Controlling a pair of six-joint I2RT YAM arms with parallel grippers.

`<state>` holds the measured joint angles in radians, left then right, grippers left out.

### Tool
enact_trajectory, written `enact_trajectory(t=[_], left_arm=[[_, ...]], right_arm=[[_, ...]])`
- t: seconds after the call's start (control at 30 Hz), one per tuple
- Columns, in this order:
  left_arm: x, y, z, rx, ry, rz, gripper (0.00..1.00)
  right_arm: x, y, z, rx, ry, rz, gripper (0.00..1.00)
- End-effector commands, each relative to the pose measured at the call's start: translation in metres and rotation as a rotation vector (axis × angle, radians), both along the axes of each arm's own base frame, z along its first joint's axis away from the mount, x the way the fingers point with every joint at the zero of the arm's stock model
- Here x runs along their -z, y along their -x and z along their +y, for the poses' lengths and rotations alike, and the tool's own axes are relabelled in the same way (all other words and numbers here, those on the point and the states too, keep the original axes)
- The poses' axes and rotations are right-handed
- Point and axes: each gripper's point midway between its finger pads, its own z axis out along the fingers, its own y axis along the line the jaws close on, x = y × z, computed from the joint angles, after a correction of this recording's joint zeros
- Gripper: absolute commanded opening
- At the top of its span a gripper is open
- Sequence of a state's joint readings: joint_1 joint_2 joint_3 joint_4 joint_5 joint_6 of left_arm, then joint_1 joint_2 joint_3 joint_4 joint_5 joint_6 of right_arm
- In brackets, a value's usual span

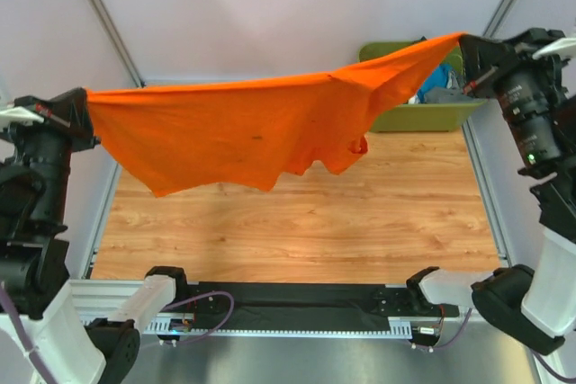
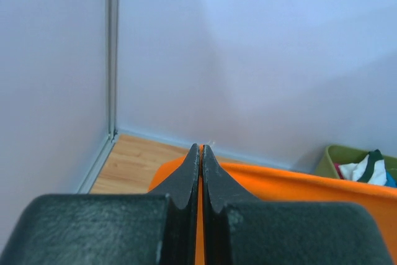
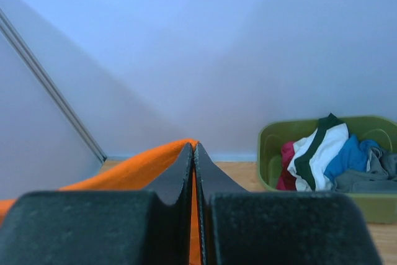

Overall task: Fold and stack the t-shirts
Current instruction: Flatten the tshirt out

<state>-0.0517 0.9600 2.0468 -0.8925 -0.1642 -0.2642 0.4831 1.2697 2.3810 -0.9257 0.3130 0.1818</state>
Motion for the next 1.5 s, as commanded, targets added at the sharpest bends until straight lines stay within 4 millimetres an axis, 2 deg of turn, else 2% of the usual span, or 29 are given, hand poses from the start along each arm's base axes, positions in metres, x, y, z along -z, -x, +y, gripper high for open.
enact_trajectory(t=[0.0, 0.03, 0.13, 0.17, 0.27, 0.3, 0.4, 0.47, 0.5, 0.57, 0.6, 0.67, 0.7, 0.77, 0.83, 0.87, 0.9, 0.93, 0.97, 1.03, 1.07, 1.1, 1.13, 1.17, 1.2, 1.23, 1.27, 1.33, 1.47], left_arm=[[0.014, 0.016, 0.001, -0.003, 0.002, 0.036, 0.0], [0.019, 0.027, 0.005, -0.019, 0.002, 0.035, 0.0], [0.028, 0.044, 0.008, -0.033, 0.013, 0.043, 0.0], [0.029, 0.049, 0.008, -0.033, 0.017, 0.044, 0.0], [0.03, 0.055, 0.009, -0.035, 0.019, 0.054, 0.0], [0.03, 0.055, 0.01, -0.044, 0.019, 0.061, 0.0], [0.042, 0.032, 0.021, -0.11, 0.011, 0.138, 0.0], [0.051, 0.018, 0.025, -0.141, -0.002, 0.188, 0.0], [0.062, 0.002, 0.029, -0.164, -0.007, 0.234, 0.0], [0.074, -0.014, 0.031, -0.18, -0.015, 0.267, 0.0], [0.087, -0.032, 0.031, -0.186, -0.017, 0.3, 0.0], [0.1, -0.05, 0.029, -0.184, -0.006, 0.321, 0.0], [0.12, -0.065, 0.027, -0.18, -0.006, 0.376, 0.0], [0.148, -0.089, 0.025, -0.176, -0.001, 0.427, 0.0], [0.172, -0.108, 0.023, -0.178, 0.012, 0.467, 0.0], [0.196, -0.125, 0.025, -0.195, 0.01, 0.501, 0.0], [0.208, -0.133, 0.026, -0.204, 0.008, 0.517, 0.0], [0.214, -0.145, 0.027, -0.216, 0.01, 0.504, 0.0], [0.246, -0.157, 0.031, -0.242, -0.001, 0.571, 0.0], [0.263, -0.178, 0.032, -0.257, 0.004, 0.571, 0.0], [0.288, -0.191, 0.033, -0.268, -0.003, 0.624, 0.0], [0.298, -0.2, 0.033, -0.272, -0.005, 0.636, 0.0], [0.3, -0.213, 0.033, -0.279, -0.004, 0.614, 0.0], [0.319, -0.228, 0.034, -0.284, -0.013, 0.655, 0.0], [0.325, -0.238, 0.034, -0.285, -0.021, 0.666, 0.0], [0.32, -0.252, 0.034, -0.291, -0.024, 0.639, 0.0], [0.34, -0.266, 0.035, -0.296, -0.038, 0.684, 0.0], [0.354, -0.291, 0.034, -0.294, -0.062, 0.715, 0.0], [0.372, -0.32, 0.036, -0.294, -0.077, 0.742, 0.0]], right_arm=[[0.017, 0.021, -0.01, -0.004, 0.03, 0.046, 0.0], [0.016, 0.036, -0.02, 0.008, 0.016, 0.029, 0.0], [0.025, 0.049, -0.037, 0.055, 0.009, 0.048, 0.0], [0.024, 0.063, -0.044, 0.059, 0.005, 0.04, 0.0], [0.027, 0.074, -0.054, 0.079, 0.035, 0.06, 0.0], [0.031, 0.071, -0.055, 0.093, 0.051, 0.08, 0.0], [0.055, 0.042, -0.05, 0.143, 0.139, 0.175, 0.0], [0.07, 0.016, -0.039, 0.152, 0.177, 0.233, 0.0], [0.086, 0.001, -0.031, 0.152, 0.206, 0.28, 0.0], [0.097, -0.023, -0.017, 0.141, 0.219, 0.296, 0.0], [0.114, -0.038, -0.008, 0.133, 0.241, 0.337, 0.0], [0.122, -0.055, 0.006, 0.11, 0.234, 0.348, 0.0], [0.14, -0.07, 0.016, 0.096, 0.26, 0.394, 0.0], [0.157, -0.089, 0.028, 0.086, 0.267, 0.423, 0.0], [0.196, -0.118, 0.04, 0.095, 0.305, 0.492, 0.0], [0.21, -0.128, 0.043, 0.099, 0.315, 0.511, 0.0], [0.227, -0.147, 0.048, 0.109, 0.322, 0.533, 0.0], [0.255, -0.157, 0.051, 0.102, 0.341, 0.586, 0.0], [0.281, -0.174, 0.056, 0.099, 0.354, 0.636, 0.0], [0.31, -0.197, 0.067, 0.082, 0.352, 0.662, 0.0], [0.332, -0.216, 0.075, 0.079, 0.367, 0.687, 0.0], [0.344, -0.226, 0.077, 0.08, 0.372, 0.701, 0.0], [0.343, -0.239, 0.081, 0.081, 0.368, 0.689, 0.0], [0.371, -0.257, 0.083, 0.09, 0.385, 0.739, 0.0], [0.379, -0.267, 0.086, 0.083, 0.388, 0.751, 0.0], [0.382, -0.278, 0.088, 0.083, 0.385, 0.749, 0.0], [0.392, -0.297, 0.091, 0.091, 0.388, 0.75, 0.0], [0.398, -0.322, 0.094, 0.108, 0.384, 0.732, 0.0], [0.397, -0.354, 0.096, 0.136, 0.401, 0.67, 0.0]])
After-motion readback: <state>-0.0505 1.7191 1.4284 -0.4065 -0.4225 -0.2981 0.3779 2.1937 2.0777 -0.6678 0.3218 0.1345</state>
